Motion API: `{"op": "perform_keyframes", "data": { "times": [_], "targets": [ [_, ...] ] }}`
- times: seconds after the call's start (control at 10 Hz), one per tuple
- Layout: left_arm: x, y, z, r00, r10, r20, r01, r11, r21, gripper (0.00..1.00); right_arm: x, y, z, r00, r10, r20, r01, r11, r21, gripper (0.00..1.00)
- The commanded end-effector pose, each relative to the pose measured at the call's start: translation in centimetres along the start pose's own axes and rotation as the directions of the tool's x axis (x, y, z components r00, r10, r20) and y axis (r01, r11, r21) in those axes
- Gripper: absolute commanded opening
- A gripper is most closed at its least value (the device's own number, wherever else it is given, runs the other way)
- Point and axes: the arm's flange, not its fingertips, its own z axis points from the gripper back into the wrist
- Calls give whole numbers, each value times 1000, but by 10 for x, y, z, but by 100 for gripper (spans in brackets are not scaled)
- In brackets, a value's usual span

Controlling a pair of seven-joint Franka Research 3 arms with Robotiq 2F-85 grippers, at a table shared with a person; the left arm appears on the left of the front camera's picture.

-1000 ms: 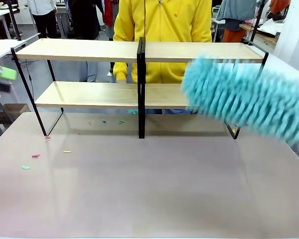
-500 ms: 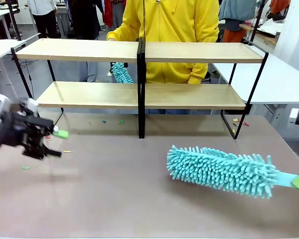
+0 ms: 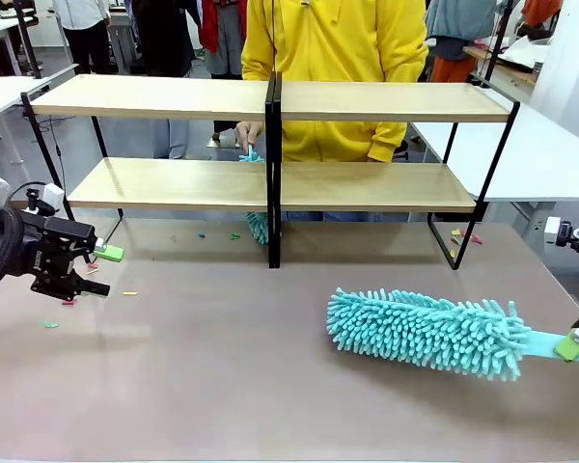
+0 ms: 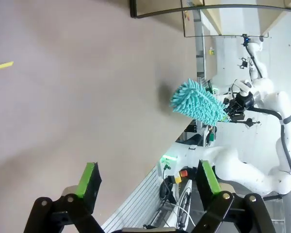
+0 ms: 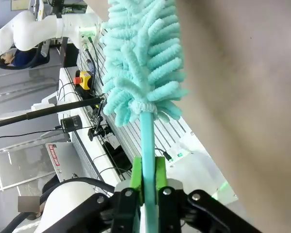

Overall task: Clean the shelves.
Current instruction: Place the Duster on the table.

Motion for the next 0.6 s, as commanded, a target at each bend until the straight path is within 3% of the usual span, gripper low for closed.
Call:
{"op": "perform_keyframes", "data": {
  "times": [0.0, 0.1, 0.2, 0.3, 0.4, 0.5],
  "targets": [
    [-3, -3, -6, 1000, 12, 1, -11, 1000, -23, 100, 8, -2, 4, 1000, -21, -12, 21, 1000, -12, 12],
    [-3, -3, -6, 1000, 12, 1, -11, 1000, -23, 100, 8, -5, 7, 999, -37, 5, 37, 999, -23, 71],
    [-3, -3, -6, 1000, 12, 1, -11, 1000, -23, 100, 6, -7, 14, 998, -53, 38, 54, 998, -26, 71],
    [-3, -3, -6, 1000, 12, 1, -11, 1000, -23, 100, 5, -11, 23, 991, -89, 100, 95, 994, -58, 100],
    [-3, -3, -6, 1000, 12, 1, -11, 1000, -23, 100, 1, -15, 37, 965, -116, 236, 144, 984, -105, 75],
    [-3, -3, -6, 1000, 12, 1, -11, 1000, -23, 100, -8, -14, 59, 886, -116, 449, 184, 977, -109, 100]
  ]
}}
